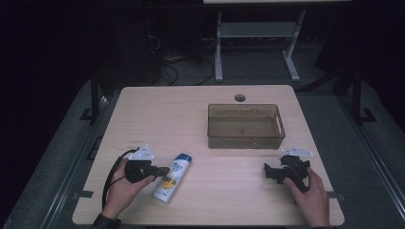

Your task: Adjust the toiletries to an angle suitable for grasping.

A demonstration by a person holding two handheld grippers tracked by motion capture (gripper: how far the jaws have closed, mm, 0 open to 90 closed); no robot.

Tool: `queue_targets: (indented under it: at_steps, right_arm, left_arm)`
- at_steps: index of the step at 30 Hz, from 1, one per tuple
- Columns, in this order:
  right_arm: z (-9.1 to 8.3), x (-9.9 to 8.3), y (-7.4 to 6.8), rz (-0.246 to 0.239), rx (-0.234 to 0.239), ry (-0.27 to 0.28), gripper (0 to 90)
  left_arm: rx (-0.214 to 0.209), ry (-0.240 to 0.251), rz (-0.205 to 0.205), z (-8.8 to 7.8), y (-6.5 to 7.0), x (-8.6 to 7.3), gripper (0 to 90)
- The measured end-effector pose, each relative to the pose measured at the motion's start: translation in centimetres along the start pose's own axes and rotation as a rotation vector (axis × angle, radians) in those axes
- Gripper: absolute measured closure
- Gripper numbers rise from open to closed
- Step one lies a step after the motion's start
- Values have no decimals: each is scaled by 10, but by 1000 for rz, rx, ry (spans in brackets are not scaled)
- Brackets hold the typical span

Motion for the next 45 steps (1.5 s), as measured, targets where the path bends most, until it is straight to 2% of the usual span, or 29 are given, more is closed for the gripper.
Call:
queue_targets:
  at_steps: [3,4,5,11,12,16,20,22,30,40,45]
  right_arm:
    - [0,0,0,0,0,0,0]
    - [0,0,0,0,0,0,0]
    - [0,0,0,0,0,0,0]
    - [0,0,0,0,0,0,0]
    - [0,0,0,0,0,0,0]
    - [0,0,0,0,0,0,0]
    - [0,0,0,0,1,-1,0]
    - [0,0,0,1,1,-1,0]
    - [0,0,0,1,1,-1,0]
    - [0,0,0,1,1,-1,0]
    - [0,0,0,1,1,-1,0]
  left_arm:
    - [17,9,-11,0,-8,-1,900]
    - [31,9,-17,1,-15,-1,900]
    - [31,9,-17,1,-15,-1,900]
    - [80,39,-57,7,-34,-2,900]
    - [91,26,-56,9,-38,-5,900]
    - [88,14,-54,17,-45,-9,900]
    - [61,10,-66,29,-52,-11,900]
    - [52,3,-75,35,-52,-12,900]
    - [23,-30,-57,47,-45,-11,900]
    - [2,-29,-49,52,-39,-8,900]
    - [-14,-39,-26,54,-35,-5,900]
Point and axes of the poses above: each handheld gripper's, and its own axes: z roughly forward along the jaws, x roughly out of its top, y roughly to its right, the point moved 1 cm from there along z, roughly forward along the jaws, and after that the axes turned 14 degrees about z, right-handed, at the moved point
